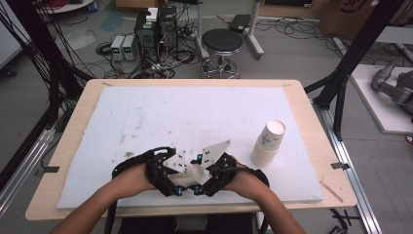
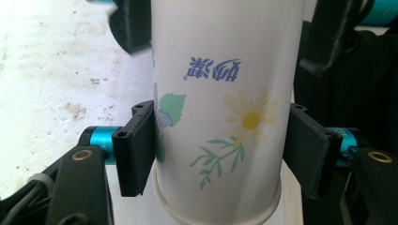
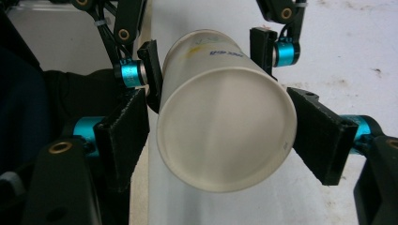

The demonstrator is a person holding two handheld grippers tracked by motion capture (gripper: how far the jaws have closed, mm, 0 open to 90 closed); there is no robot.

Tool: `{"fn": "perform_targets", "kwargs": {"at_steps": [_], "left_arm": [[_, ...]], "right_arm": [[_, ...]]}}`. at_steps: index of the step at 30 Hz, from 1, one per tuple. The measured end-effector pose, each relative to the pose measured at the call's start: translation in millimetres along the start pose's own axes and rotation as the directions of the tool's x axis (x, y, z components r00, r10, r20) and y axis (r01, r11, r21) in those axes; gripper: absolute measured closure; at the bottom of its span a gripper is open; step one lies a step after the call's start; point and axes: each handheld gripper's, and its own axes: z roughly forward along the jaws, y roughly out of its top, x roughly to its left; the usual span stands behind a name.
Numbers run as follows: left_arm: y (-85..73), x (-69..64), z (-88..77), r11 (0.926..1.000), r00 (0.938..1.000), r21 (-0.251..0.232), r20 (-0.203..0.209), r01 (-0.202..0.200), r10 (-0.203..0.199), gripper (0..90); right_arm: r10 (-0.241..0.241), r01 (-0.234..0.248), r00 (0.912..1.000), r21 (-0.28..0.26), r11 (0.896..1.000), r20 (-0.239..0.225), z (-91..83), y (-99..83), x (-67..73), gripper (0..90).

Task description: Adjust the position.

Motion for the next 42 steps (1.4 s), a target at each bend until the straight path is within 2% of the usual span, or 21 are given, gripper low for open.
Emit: {"fn": "perform_targets", "kwargs": {"at_steps": [6,8,17,22,25,28,29,32,34,37,39,42], "left_arm": [[2.2,0.1,3.0,0.9993,0.9998,0.034,0.016,-0.016,0.016,32.3],[2.2,0.4,3.8,0.9989,0.9996,0.042,0.021,-0.022,0.021,32.3],[1.3,0.0,4.1,0.9991,0.9991,0.038,0.039,-0.019,0.018,32.2],[-3.0,-0.9,4.2,0.9998,0.9987,0.001,0.048,-0.018,0.018,31.3],[-8.3,-1.1,5.4,0.9981,0.9968,-0.044,0.066,-0.042,0.044,28.8],[-14.7,0.1,6.5,0.9952,0.9979,-0.097,0.061,-0.016,0.022,17.7],[-17.1,0.7,6.2,0.9936,0.998,-0.112,0.061,-0.008,0.015,17.6],[-25.5,1.6,5.2,0.9856,0.998,-0.167,0.063,0.023,-0.013,17.6],[-30.9,1.9,4.5,0.9776,0.9981,-0.207,0.055,0.038,-0.027,17.6],[-39.5,2.1,2.3,0.9608,0.9965,-0.267,0.056,0.075,-0.062,17.5],[-45.6,1.7,1.1,0.9449,0.9944,-0.311,0.054,0.103,-0.091,17.5],[-54.2,1.1,-0.2,0.9139,0.99,-0.381,0.05,0.141,-0.132,17.5]], "right_arm": [[-0.016,0.016,0.9998,0.009,1.0,-0.012,2.3,1.6,0.2,26.7],[-0.02,0.021,0.9997,0.012,1.0,-0.016,2.0,1.8,0.7,30.1],[-0.045,0.046,0.9987,0.021,0.999,-0.025,2.6,1.6,1.1,36.0],[-0.041,0.042,0.9986,0.024,0.999,-0.034,1.9,0.5,1.7,37.1],[-0.042,0.043,0.9981,0.025,0.999,-0.045,2.0,-0.4,2.0,37.3],[-0.038,0.04,0.9977,0.034,0.999,-0.056,1.5,-1.8,2.6,37.4],[-0.04,0.042,0.9978,0.031,0.999,-0.053,1.0,-2.5,2.6,37.4],[-0.032,0.034,0.9983,0.022,0.999,-0.048,-3.0,-5.5,2.0,37.4],[-0.027,0.027,0.9987,0.012,1.0,-0.043,-6.4,-8.1,1.4,37.4],[-0.015,0.015,0.9992,-0.006,1.0,-0.036,-11.6,-12.9,1.2,37.4],[0.0,-0.001,0.9995,-0.024,1.0,-0.03,-15.0,-16.6,1.5,37.3],[0.023,-0.024,0.9995,-0.061,0.998,-0.022,-19.8,-23.2,2.3,37.2]]}}
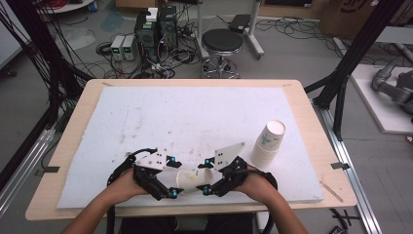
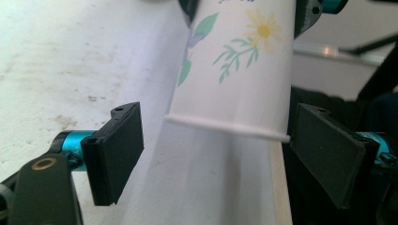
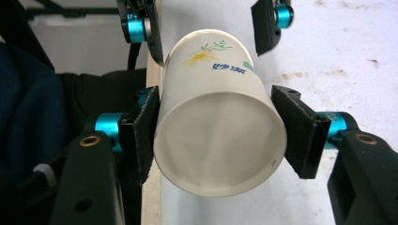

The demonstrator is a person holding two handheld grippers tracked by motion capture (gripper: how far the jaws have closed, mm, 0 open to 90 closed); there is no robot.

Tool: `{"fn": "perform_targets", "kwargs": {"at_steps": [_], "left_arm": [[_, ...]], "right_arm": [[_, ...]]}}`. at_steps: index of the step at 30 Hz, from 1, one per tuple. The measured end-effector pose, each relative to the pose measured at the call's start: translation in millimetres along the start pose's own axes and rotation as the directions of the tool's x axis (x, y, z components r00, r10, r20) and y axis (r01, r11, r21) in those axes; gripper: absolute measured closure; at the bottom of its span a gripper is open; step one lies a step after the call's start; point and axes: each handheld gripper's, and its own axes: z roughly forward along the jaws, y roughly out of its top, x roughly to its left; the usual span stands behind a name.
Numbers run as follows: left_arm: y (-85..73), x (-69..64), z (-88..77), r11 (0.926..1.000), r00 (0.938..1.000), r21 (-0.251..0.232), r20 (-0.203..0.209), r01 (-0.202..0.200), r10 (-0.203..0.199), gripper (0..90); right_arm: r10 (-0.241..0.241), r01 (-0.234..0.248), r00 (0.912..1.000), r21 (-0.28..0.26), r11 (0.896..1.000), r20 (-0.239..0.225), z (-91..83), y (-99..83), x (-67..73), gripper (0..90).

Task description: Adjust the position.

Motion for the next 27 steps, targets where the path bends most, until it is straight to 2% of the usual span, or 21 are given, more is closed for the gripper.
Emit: {"fn": "perform_targets", "kwargs": {"at_steps": [2,5,9,12,15,17,18,22,23,27], "left_arm": [[-4.3,-0.6,-1.5,0.9981,0.9996,-0.056,-0.006,0.028,-0.028,17.5],[-9.2,-1.1,-3.2,0.9903,0.9986,-0.129,-0.003,0.052,-0.053,17.5],[-13.3,-2.7,-2.9,0.9762,0.9972,-0.204,0.011,0.075,-0.074,17.6],[-15.7,-4.2,-1.5,0.9625,0.9966,-0.259,0.031,0.082,-0.077,17.6],[-16.7,-5.0,1.5,0.9574,0.9974,-0.281,0.047,0.066,-0.055,17.5],[-18.2,-5.6,4.2,0.9507,0.9985,-0.307,0.045,0.045,-0.032,16.7],[-18.6,-5.7,5.4,0.9491,0.9974,-0.31,0.063,0.053,-0.035,16.0],[-19.2,-6.9,10.7,0.9482,0.9962,-0.311,0.076,0.064,-0.043,15.7],[-19.1,-7.4,11.7,0.9489,0.9966,-0.309,0.07,0.063,-0.043,15.7],[-18.0,-8.4,14.2,0.9431,0.9979,-0.328,0.052,0.053,-0.038,15.2]], "right_arm": [[0.018,-0.018,0.9998,-0.026,1.0,0.007,-3.1,-5.0,0.9,37.1],[0.033,-0.032,0.9994,-0.06,0.998,0.013,-5.8,-11.2,2.5,37.1],[0.048,-0.046,0.9986,-0.109,0.993,0.02,-8.8,-19.4,5.0,37.1],[0.065,-0.061,0.9977,-0.148,0.987,0.021,-11.0,-24.9,6.9,37.0],[0.079,-0.075,0.9968,-0.186,0.98,0.014,-12.3,-29.4,8.8,37.1],[0.084,-0.08,0.9964,-0.204,0.976,0.012,-12.7,-31.8,9.6,37.1],[0.083,-0.078,0.9965,-0.208,0.975,0.013,-12.7,-32.7,9.5,37.1],[0.082,-0.077,0.9965,-0.216,0.973,0.013,-13.3,-33.4,9.6,37.1],[0.083,-0.078,0.9965,-0.215,0.973,0.011,-13.8,-33.4,9.8,37.1],[0.077,-0.075,0.997,-0.227,0.971,0.004,-14.2,-32.5,10.6,37.1]]}}
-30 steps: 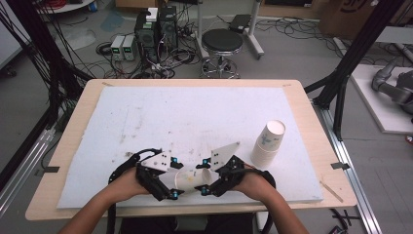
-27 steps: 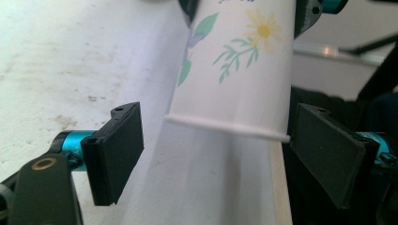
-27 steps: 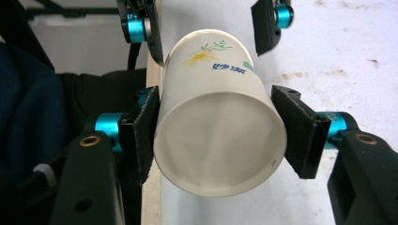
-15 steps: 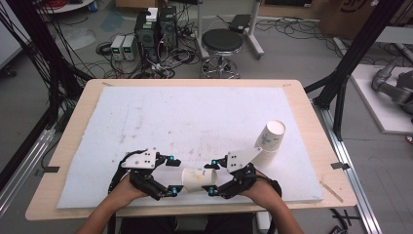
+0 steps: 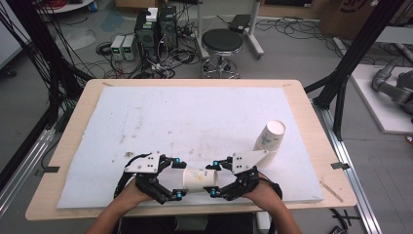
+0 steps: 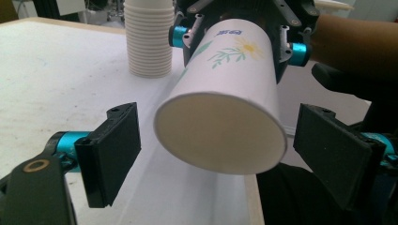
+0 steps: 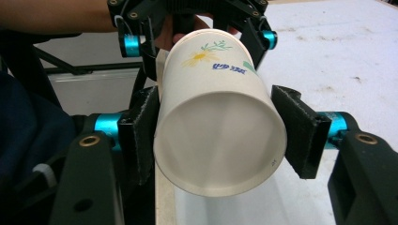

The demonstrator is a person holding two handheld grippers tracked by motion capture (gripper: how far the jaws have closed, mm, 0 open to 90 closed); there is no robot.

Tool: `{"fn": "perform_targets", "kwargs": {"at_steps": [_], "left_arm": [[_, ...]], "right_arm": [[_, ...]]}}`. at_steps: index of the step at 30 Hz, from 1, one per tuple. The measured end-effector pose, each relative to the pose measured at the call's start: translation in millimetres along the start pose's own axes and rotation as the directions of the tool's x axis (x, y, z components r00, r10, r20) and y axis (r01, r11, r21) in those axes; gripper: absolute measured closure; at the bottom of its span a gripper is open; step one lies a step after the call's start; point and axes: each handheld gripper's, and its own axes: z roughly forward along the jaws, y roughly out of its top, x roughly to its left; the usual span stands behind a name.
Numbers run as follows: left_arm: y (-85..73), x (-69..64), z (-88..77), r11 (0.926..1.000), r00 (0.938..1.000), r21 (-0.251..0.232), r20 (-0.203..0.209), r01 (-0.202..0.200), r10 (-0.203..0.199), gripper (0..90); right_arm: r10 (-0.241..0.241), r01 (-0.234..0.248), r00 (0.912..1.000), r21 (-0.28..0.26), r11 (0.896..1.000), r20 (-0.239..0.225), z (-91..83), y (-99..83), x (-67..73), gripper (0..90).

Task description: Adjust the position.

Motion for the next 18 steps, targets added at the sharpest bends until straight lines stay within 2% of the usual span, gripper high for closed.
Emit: {"fn": "perform_targets", "kwargs": {"at_steps": [6,14,18], "left_arm": [[-0.5,-1.0,3.1,1.0,0.9995,-0.008,0.032,-0.001,0.001,15.3],[-0.4,-0.9,5.6,0.9995,0.9995,-0.031,0.033,0.001,0.0,15.5],[0.3,-1.3,6.5,0.9986,0.999,-0.052,0.044,-0.003,0.006,19.0]], "right_arm": [[0.002,-0.002,1.0,-0.018,1.0,-0.006,-0.5,1.8,0.4,37.1],[0.007,-0.008,0.9996,-0.048,0.999,-0.026,0.1,2.8,0.0,37.1],[0.02,-0.022,0.9989,-0.066,0.998,-0.041,0.3,1.9,-1.3,37.1]]}}
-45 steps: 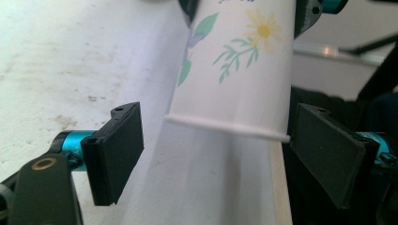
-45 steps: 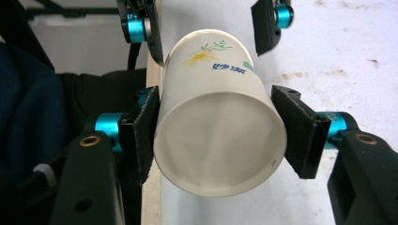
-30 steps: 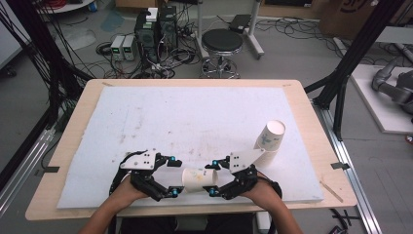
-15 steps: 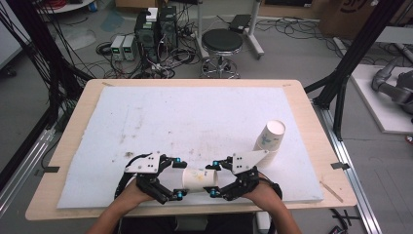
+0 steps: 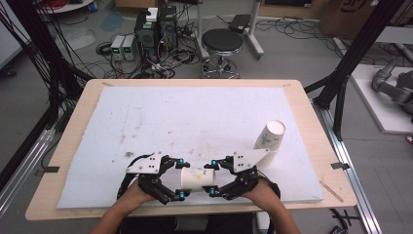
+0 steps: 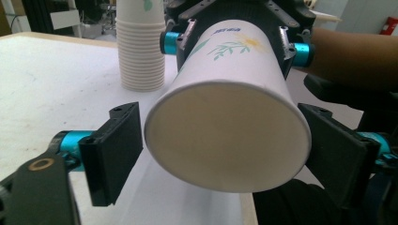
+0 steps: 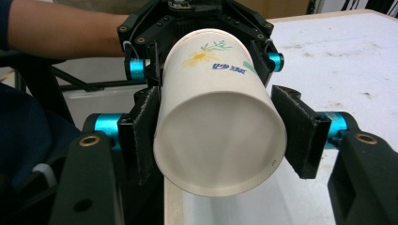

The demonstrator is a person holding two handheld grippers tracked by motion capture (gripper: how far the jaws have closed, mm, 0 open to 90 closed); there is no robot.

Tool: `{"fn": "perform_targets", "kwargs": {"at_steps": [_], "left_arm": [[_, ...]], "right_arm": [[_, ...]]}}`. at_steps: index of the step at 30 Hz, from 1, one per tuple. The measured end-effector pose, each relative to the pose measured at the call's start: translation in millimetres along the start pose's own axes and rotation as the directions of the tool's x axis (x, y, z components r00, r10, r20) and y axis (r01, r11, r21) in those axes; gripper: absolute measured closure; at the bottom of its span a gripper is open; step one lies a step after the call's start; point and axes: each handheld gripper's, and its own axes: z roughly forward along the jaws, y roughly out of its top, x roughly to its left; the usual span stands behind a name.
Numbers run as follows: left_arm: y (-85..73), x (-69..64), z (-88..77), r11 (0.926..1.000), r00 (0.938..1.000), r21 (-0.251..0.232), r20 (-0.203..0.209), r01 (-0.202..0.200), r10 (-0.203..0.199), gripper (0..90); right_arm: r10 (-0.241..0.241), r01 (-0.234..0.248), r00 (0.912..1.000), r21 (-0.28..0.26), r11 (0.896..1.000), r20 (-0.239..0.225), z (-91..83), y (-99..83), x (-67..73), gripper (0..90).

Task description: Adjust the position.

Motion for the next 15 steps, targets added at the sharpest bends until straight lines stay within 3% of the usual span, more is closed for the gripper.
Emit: {"fn": "perform_targets", "kwargs": {"at_steps": [4,11,15], "left_arm": [[-0.2,1.2,-0.2,1.0,1.0,0.001,-0.003,-0.006,0.006,24.4],[3.6,-0.3,-2.7,0.9999,1.0,0.013,-0.007,0.0,0.001,25.9],[8.0,-2.1,-3.4,0.9991,0.9997,0.036,-0.011,0.023,-0.023,26.4]], "right_arm": [[0.019,-0.019,0.9998,-0.003,1.0,-0.001,0.2,-2.4,-1.3,37.2],[0.035,-0.035,0.9993,-0.005,0.999,-0.013,1.2,-4.0,-2.4,37.1],[0.039,-0.04,0.999,-0.013,0.999,-0.021,1.9,-3.4,-2.7,37.0]]}}
